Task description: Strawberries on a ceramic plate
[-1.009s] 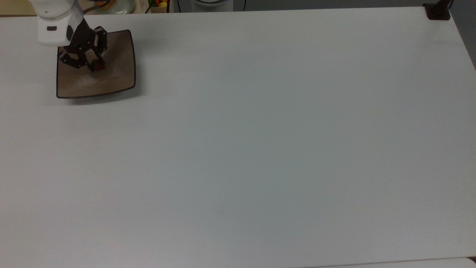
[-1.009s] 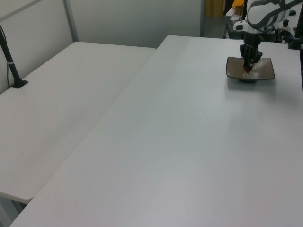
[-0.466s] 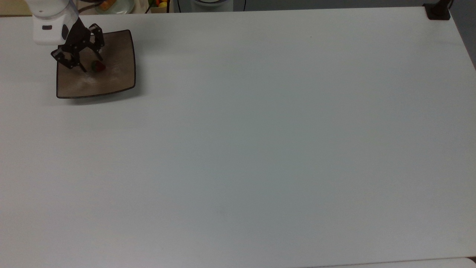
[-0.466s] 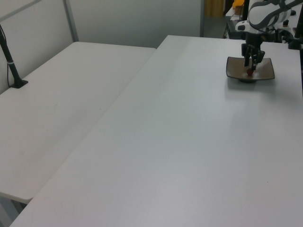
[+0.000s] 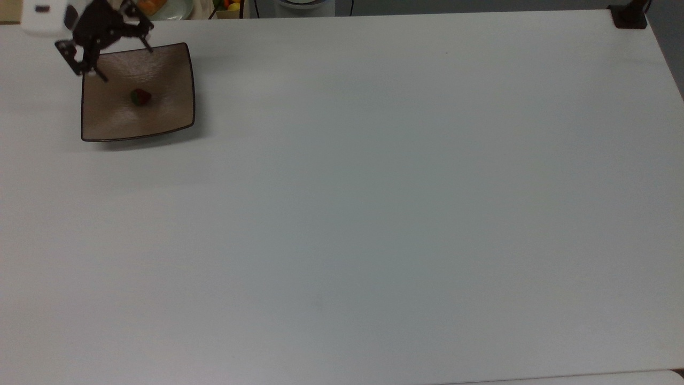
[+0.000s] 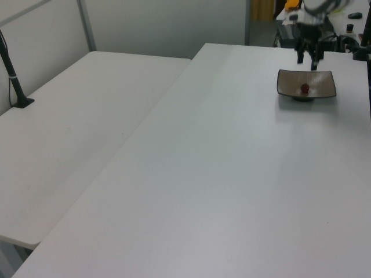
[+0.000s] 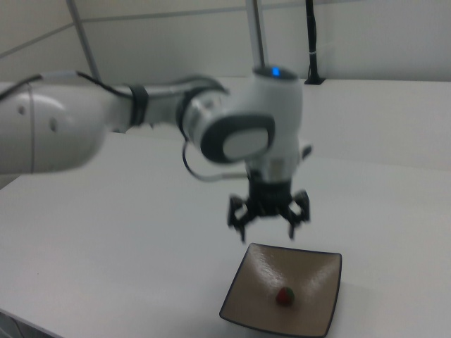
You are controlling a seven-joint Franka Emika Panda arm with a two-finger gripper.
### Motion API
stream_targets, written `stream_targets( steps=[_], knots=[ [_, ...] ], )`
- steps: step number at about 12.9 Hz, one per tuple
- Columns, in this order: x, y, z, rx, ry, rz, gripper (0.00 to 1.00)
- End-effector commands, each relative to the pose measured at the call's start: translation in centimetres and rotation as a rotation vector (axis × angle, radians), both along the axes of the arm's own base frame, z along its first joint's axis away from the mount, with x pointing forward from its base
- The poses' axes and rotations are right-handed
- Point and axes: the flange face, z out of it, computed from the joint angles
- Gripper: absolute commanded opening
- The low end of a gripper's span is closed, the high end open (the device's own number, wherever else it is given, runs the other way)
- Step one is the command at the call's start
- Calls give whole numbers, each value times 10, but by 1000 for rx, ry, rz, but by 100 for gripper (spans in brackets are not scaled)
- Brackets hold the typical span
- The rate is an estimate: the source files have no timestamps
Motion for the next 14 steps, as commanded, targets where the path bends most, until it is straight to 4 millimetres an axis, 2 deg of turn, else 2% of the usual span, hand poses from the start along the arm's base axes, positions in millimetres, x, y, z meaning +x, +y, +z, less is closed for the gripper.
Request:
stream_targets(
  steps=[1, 3, 6, 8, 9, 11, 14],
  knots=[
    [6, 44, 98, 128, 32, -202, 100],
    [-7, 68, 132, 142, 37, -239, 100],
    [-18, 102, 159, 145, 68, -352, 100],
    [-19, 140, 176, 119, 82, -453, 100],
    [-19, 171, 185, 109, 68, -430, 100],
    [-17, 193, 188, 104, 69, -441, 100],
    [-15, 240, 194, 60, 58, -492, 100]
  ],
)
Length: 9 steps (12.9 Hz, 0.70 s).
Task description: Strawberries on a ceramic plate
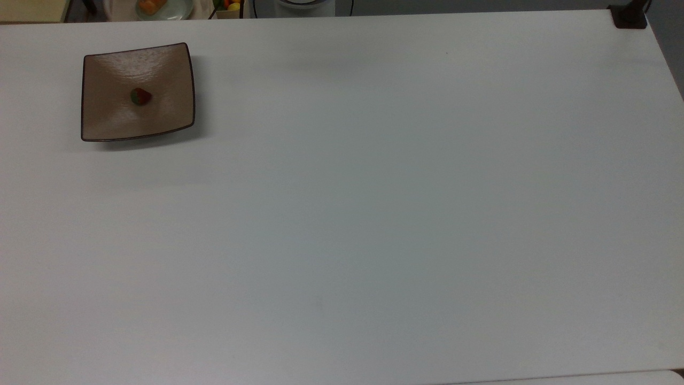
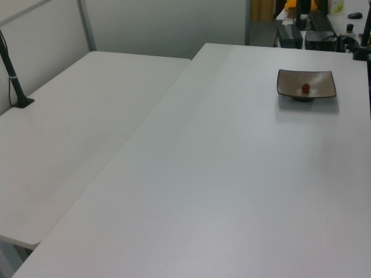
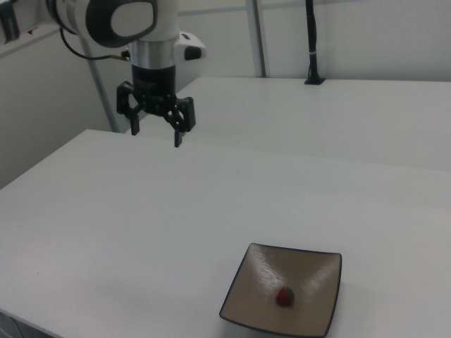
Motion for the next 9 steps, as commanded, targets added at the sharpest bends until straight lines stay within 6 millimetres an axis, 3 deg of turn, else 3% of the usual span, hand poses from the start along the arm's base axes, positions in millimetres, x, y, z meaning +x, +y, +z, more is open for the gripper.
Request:
stream_targets(
  steps=[1, 4, 9],
  knots=[
    [-2, 56, 5, -86, -15, -64, 100],
    [11, 107, -19, -149, -84, -124, 100],
    [24, 106, -50, -166, -142, -121, 100]
  ],
)
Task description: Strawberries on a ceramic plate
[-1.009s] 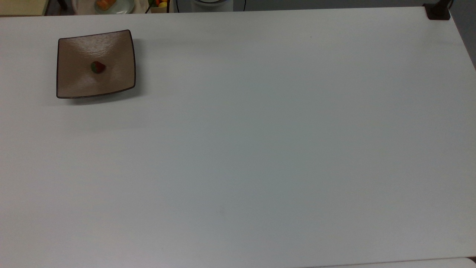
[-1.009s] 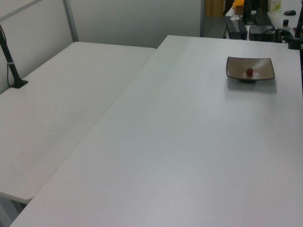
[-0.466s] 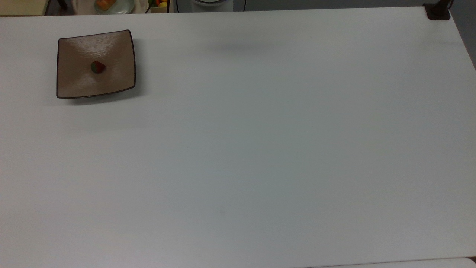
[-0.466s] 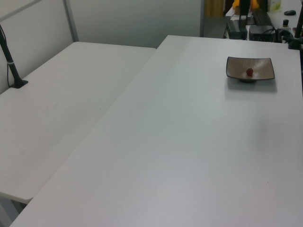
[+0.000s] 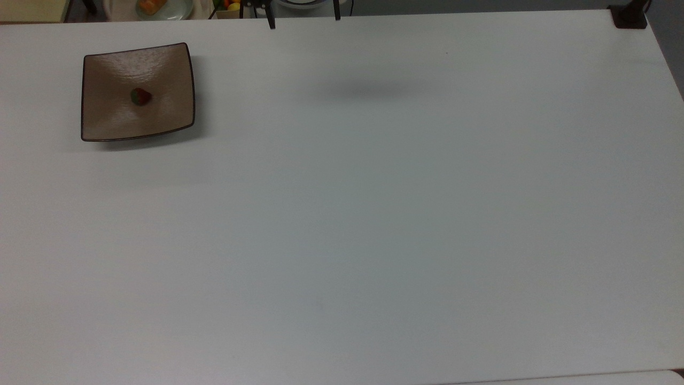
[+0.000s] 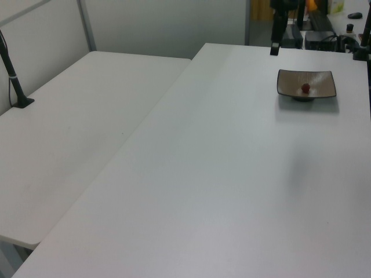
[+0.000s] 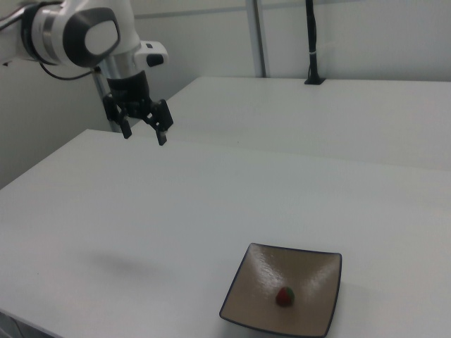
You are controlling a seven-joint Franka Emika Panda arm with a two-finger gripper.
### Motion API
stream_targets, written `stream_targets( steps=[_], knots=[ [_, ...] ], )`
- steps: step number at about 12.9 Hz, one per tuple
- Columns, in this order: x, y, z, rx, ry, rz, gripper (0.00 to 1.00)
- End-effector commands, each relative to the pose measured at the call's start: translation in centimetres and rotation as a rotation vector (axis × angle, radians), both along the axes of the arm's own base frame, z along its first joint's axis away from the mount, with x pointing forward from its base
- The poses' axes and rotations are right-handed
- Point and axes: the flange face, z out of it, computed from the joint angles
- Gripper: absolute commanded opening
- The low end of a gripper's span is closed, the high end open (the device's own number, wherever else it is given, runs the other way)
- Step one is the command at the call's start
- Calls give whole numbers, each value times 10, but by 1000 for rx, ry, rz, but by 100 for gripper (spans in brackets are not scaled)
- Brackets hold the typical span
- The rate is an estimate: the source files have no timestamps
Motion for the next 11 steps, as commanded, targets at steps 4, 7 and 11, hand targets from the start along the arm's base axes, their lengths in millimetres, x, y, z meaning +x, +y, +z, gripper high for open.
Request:
stream_targets(
  steps=[4, 7, 11],
  knots=[
    [3, -31, -6, -25, -65, 91, 100],
    [3, -31, -4, -24, -67, 91, 100],
    [3, -31, -5, -25, -65, 91, 100]
  ],
)
